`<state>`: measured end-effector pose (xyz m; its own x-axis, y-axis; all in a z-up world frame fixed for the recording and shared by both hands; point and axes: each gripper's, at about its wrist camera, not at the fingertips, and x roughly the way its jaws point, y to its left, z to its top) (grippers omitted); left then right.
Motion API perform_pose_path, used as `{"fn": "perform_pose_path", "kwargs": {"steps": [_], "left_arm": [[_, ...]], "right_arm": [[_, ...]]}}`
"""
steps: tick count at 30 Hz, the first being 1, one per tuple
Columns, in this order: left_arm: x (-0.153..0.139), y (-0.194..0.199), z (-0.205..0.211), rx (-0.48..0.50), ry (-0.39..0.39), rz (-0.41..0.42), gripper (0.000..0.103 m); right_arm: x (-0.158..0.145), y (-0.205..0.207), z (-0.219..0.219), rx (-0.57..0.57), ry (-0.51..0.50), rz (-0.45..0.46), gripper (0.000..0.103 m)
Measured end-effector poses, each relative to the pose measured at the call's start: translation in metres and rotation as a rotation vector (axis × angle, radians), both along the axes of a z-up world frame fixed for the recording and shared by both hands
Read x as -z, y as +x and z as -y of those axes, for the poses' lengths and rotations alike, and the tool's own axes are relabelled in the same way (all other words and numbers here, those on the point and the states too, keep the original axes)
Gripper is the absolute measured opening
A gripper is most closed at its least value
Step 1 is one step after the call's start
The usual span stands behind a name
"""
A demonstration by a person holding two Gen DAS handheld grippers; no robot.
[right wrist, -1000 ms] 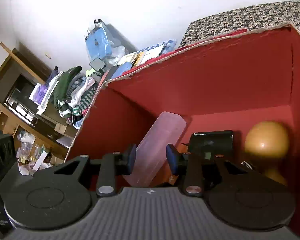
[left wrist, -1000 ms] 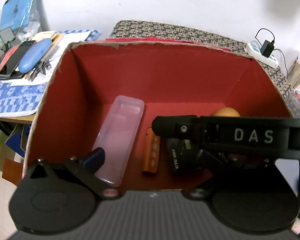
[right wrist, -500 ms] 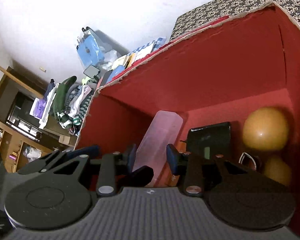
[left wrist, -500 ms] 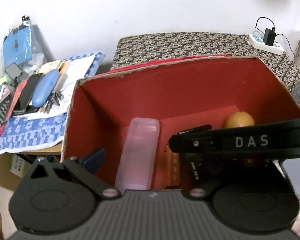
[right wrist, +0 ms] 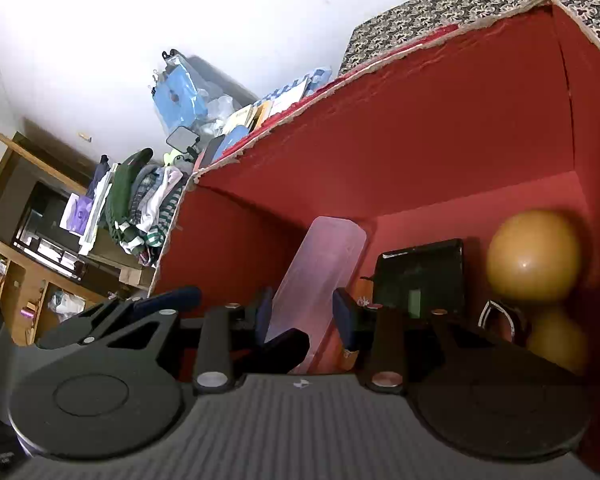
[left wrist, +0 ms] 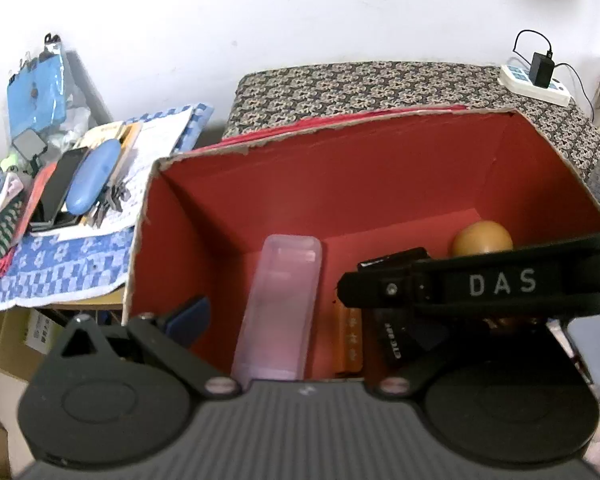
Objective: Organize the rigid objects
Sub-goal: 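Lower the clear container into the red box and open the right gripper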
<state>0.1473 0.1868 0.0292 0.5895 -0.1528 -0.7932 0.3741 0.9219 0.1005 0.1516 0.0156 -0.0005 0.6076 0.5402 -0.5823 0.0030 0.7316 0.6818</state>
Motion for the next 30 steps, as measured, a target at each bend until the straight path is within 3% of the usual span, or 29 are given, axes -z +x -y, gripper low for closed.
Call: {"fn": "perform_pose_path", "kwargs": {"steps": [30], "left_arm": [[0.0000,0.0006,0.0006,0.006,0.011,0.006,0.102]], "right_arm": [[-0.0026,-0.0017,-0.0054,0.005,-0.054,0.039,0.020]]}}
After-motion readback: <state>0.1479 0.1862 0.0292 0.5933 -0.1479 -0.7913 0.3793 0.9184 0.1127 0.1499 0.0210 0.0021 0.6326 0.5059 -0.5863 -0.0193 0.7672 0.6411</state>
